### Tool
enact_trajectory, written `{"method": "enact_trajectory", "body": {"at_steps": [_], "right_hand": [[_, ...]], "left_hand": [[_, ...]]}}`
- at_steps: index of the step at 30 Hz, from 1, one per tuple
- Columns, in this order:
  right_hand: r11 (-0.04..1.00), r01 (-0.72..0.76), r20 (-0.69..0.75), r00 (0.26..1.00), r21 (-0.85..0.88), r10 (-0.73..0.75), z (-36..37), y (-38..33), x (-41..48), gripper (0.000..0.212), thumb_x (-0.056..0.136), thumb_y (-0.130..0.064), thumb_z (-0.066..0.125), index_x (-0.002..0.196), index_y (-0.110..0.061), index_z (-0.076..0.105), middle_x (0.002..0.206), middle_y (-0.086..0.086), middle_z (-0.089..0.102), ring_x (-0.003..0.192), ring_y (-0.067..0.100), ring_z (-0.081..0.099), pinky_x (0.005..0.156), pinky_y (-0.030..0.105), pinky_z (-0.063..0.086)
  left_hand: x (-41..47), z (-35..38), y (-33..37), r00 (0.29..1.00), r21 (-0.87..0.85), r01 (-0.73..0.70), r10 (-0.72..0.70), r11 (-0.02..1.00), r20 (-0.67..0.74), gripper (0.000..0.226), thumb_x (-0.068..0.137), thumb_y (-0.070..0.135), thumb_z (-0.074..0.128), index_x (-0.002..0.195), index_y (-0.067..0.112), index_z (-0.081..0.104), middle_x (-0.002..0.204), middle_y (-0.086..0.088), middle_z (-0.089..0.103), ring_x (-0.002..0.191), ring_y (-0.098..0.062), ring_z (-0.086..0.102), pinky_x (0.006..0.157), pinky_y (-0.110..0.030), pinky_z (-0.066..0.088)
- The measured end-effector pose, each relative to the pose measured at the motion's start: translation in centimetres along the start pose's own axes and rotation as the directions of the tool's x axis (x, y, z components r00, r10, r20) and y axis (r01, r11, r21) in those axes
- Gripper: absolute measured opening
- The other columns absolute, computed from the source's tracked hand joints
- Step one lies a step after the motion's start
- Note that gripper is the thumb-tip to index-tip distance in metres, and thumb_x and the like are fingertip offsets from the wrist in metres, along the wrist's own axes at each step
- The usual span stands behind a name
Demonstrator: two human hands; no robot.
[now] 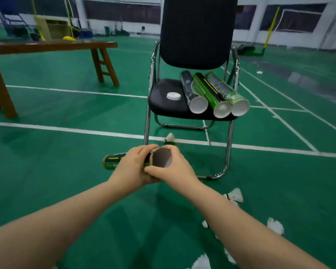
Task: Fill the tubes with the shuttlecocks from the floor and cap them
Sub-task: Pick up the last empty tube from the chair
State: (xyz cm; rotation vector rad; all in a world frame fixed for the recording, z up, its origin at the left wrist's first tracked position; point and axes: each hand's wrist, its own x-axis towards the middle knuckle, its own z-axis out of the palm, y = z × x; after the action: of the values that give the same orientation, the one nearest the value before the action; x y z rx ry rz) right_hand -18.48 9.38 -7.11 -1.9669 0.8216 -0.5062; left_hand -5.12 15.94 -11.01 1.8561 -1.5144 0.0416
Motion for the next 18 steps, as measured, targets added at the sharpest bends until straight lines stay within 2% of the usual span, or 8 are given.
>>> {"method": "enact_trajectory", "body": {"at_steps": [2, 4, 6, 8, 12, 15, 18], "right_hand": [[1.000, 0.001, 0.011, 1.000, 0.023, -0.001, 0.3, 1.9, 0.4, 0.071, 0.069, -0.036, 0.077, 0.129, -0.026, 0.040, 0.127, -0.005, 0.050, 0.112, 0.012, 0.049, 0.088, 0.024, 0.040], [0.999, -0.020, 0.023, 1.000, 0.043, 0.019, 0.4, 3.4, 1.0, 0.073, 0.070, -0.037, 0.076, 0.131, -0.026, 0.037, 0.129, -0.005, 0.049, 0.115, 0.012, 0.048, 0.088, 0.023, 0.038], [0.997, -0.054, 0.042, 0.998, 0.055, 0.052, 0.4, 5.2, 1.7, 0.072, 0.072, -0.038, 0.075, 0.132, -0.025, 0.037, 0.130, -0.004, 0.051, 0.116, 0.013, 0.049, 0.085, 0.023, 0.037], [0.994, -0.094, 0.067, 0.994, 0.059, 0.090, 0.3, 7.0, 2.2, 0.074, 0.073, -0.041, 0.074, 0.134, -0.024, 0.036, 0.130, -0.004, 0.052, 0.116, 0.015, 0.050, 0.083, 0.022, 0.036], [0.985, -0.145, 0.067, 0.988, 0.095, 0.139, -0.4, 10.5, 3.2, 0.071, 0.073, -0.042, 0.073, 0.132, -0.027, 0.038, 0.128, -0.006, 0.053, 0.112, 0.011, 0.050, 0.082, 0.021, 0.035], [0.971, -0.193, 0.069, 0.980, 0.139, 0.185, -0.6, 13.2, 3.7, 0.072, 0.074, -0.041, 0.073, 0.134, -0.027, 0.037, 0.131, -0.006, 0.051, 0.117, 0.012, 0.049, 0.089, 0.023, 0.038], [0.953, -0.257, 0.101, 0.965, 0.161, 0.243, -0.7, 16.0, 3.8, 0.072, 0.076, -0.037, 0.071, 0.137, -0.028, 0.032, 0.134, -0.004, 0.048, 0.119, 0.013, 0.047, 0.089, 0.023, 0.037]], "left_hand": [[-0.1, 1.2, -0.9, 0.997, -0.010, 0.061, -0.061, 0.998, 0.051, 0.081, 0.056, 0.042, 0.080, 0.127, 0.021, 0.050, 0.124, 0.003, 0.056, 0.115, -0.019, 0.049, 0.096, -0.024, 0.034], [0.0, 2.6, -1.8, 0.994, 0.000, 0.077, -0.076, 0.997, 0.076, 0.076, 0.055, 0.044, 0.076, 0.124, 0.024, 0.051, 0.121, 0.007, 0.057, 0.113, -0.017, 0.051, 0.098, -0.030, 0.039], [0.0, 4.2, -2.2, 0.989, 0.018, 0.094, -0.095, 0.995, 0.112, 0.074, 0.055, 0.041, 0.076, 0.122, 0.024, 0.052, 0.118, 0.011, 0.056, 0.111, -0.015, 0.050, 0.096, -0.025, 0.037], [0.2, 5.9, -2.5, 0.981, 0.040, 0.117, -0.121, 0.992, 0.149, 0.072, 0.056, 0.029, 0.081, 0.122, 0.021, 0.053, 0.119, 0.008, 0.057, 0.113, -0.017, 0.050, 0.093, -0.023, 0.035], [0.8, 9.1, -2.4, 0.968, 0.064, 0.133, -0.144, 0.989, 0.205, 0.075, 0.054, 0.036, 0.069, 0.124, 0.018, 0.051, 0.124, 0.000, 0.057, 0.114, -0.020, 0.051, 0.094, -0.028, 0.038], [1.1, 12.1, -2.5, 0.954, 0.046, 0.164, -0.170, 0.985, 0.247, 0.074, 0.053, 0.036, 0.067, 0.123, 0.017, 0.051, 0.121, 0.000, 0.058, 0.110, -0.019, 0.053, 0.089, -0.023, 0.038], [0.9, 15.0, -2.8, 0.955, 0.076, 0.123, -0.138, 0.990, 0.263, 0.073, 0.053, 0.041, 0.064, 0.120, 0.012, 0.054, 0.117, -0.004, 0.061, 0.106, -0.025, 0.056, 0.089, -0.022, 0.036]]}}
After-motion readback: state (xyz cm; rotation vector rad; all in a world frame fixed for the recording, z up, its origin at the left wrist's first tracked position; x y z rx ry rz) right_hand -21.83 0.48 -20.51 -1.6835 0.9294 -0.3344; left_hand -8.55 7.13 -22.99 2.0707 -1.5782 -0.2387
